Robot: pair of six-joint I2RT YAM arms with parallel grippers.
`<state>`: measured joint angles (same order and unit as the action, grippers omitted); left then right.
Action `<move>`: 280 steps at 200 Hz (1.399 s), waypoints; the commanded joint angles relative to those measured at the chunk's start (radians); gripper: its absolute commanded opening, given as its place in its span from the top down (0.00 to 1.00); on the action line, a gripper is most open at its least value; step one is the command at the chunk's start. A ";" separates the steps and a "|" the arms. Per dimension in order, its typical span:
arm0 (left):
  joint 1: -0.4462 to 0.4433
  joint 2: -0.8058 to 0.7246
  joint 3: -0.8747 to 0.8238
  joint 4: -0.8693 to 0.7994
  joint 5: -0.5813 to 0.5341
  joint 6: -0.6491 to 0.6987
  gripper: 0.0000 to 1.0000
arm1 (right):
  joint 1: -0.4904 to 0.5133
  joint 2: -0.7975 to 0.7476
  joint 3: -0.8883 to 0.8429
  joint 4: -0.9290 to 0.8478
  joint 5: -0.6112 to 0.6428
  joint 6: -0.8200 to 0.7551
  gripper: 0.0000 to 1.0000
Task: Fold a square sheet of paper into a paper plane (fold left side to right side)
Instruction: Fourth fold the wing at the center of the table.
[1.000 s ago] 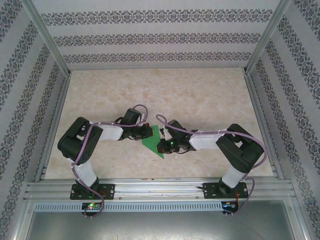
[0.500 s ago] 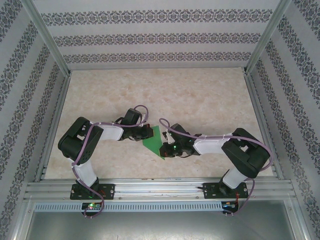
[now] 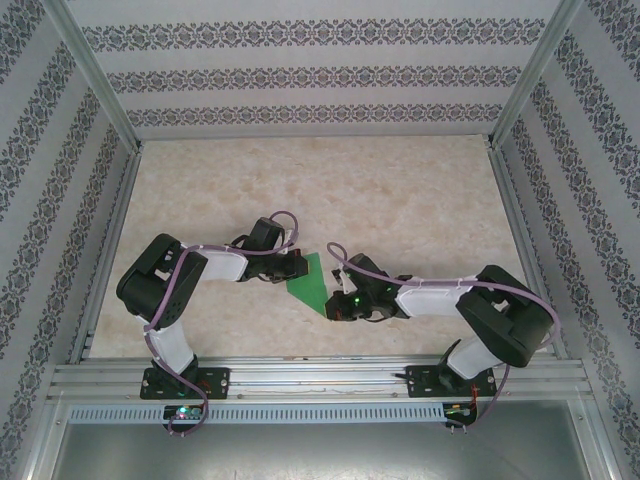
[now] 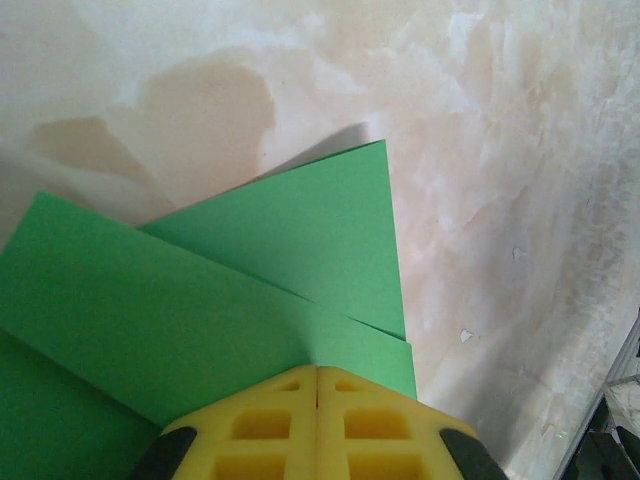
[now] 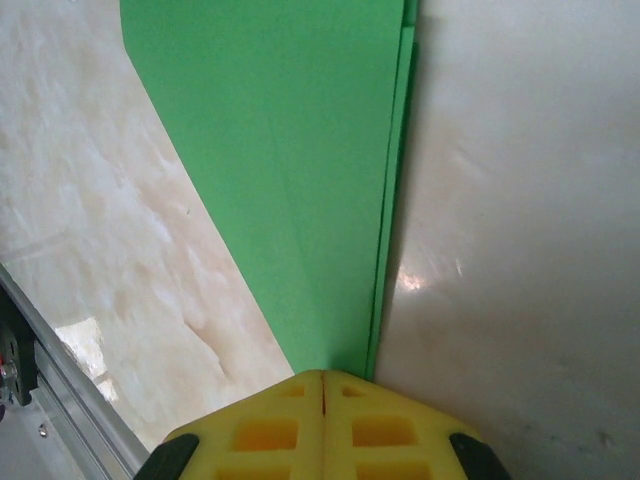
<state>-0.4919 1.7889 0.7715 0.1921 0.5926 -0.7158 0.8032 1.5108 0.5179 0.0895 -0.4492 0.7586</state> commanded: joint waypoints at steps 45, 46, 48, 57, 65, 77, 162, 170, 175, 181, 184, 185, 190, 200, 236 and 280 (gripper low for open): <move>0.005 0.044 -0.001 -0.048 -0.094 -0.002 1.00 | 0.028 -0.022 -0.067 -0.220 -0.047 0.007 1.00; 0.005 0.044 -0.001 -0.046 -0.094 -0.001 1.00 | 0.028 -0.023 -0.066 -0.221 -0.048 0.007 1.00; 0.005 0.043 -0.001 -0.046 -0.092 -0.001 1.00 | 0.028 -0.026 -0.066 -0.221 -0.050 0.007 1.00; 0.005 0.042 0.000 -0.043 -0.088 -0.004 1.00 | 0.028 -0.039 -0.062 -0.234 -0.052 0.002 1.00; 0.006 0.039 0.002 -0.038 -0.081 -0.006 1.00 | 0.028 -0.055 -0.054 -0.247 -0.055 -0.002 1.00; 0.005 0.035 0.007 -0.037 -0.073 -0.007 1.00 | 0.026 -0.083 -0.038 -0.283 -0.049 -0.015 1.00; -0.002 -0.125 0.087 -0.105 -0.040 0.009 0.90 | -0.156 -0.274 0.011 -0.262 0.043 -0.151 0.60; -0.001 -0.160 0.087 -0.126 -0.058 0.019 0.86 | -0.173 -0.273 0.021 -0.247 0.042 -0.170 0.58; -0.001 -0.184 0.086 -0.138 -0.075 0.029 0.83 | -0.180 -0.270 0.028 -0.231 0.034 -0.183 0.56; -0.001 -0.212 0.081 -0.160 -0.099 0.038 0.80 | -0.191 -0.265 0.032 -0.206 0.022 -0.200 0.54; -0.001 -0.226 0.078 -0.169 -0.111 0.042 0.80 | -0.193 -0.262 0.033 -0.192 0.016 -0.207 0.53; -0.001 -0.233 0.077 -0.171 -0.115 0.044 0.79 | -0.194 -0.260 0.035 -0.189 0.014 -0.209 0.53; -0.001 -0.259 0.069 -0.184 -0.133 0.050 0.77 | -0.202 -0.253 0.038 -0.163 0.001 -0.219 0.52; -0.002 -0.313 0.049 -0.208 -0.177 0.060 0.74 | -0.208 -0.230 0.049 -0.119 -0.038 -0.250 0.51; -0.001 -0.511 -0.091 -0.203 -0.306 0.035 0.63 | -0.211 -0.100 0.115 -0.030 -0.142 -0.322 0.52; 0.005 -0.692 -0.214 -0.234 -0.395 0.001 0.55 | -0.219 0.072 0.186 0.041 -0.180 -0.356 0.53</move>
<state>-0.4911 1.1618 0.5964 0.0101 0.2794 -0.6975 0.5941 1.5105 0.6567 0.0555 -0.5697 0.4557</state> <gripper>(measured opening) 0.440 0.474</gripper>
